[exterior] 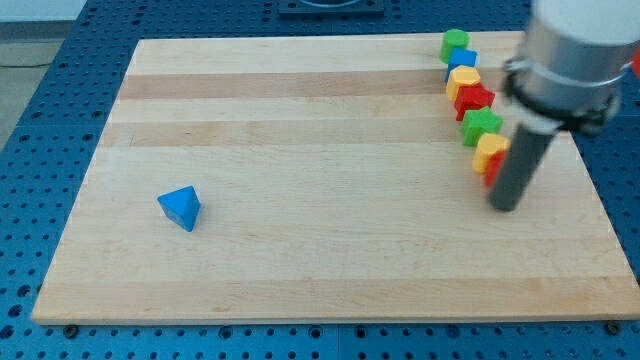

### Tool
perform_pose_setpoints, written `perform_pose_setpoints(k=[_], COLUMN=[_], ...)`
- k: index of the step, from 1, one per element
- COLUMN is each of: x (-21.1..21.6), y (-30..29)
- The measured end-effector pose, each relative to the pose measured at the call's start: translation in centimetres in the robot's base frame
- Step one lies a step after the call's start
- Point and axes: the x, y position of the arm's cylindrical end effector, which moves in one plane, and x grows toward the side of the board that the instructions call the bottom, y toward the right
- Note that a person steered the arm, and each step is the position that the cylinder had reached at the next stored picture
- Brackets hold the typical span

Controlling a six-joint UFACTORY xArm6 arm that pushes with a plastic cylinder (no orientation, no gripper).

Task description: Move the red circle to the top right of the green star

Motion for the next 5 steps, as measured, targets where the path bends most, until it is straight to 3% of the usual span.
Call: perform_pose_setpoints(k=[1,2,5], x=[-4.3,-6.2,-8.2], y=[3.7,2.6,1.9])
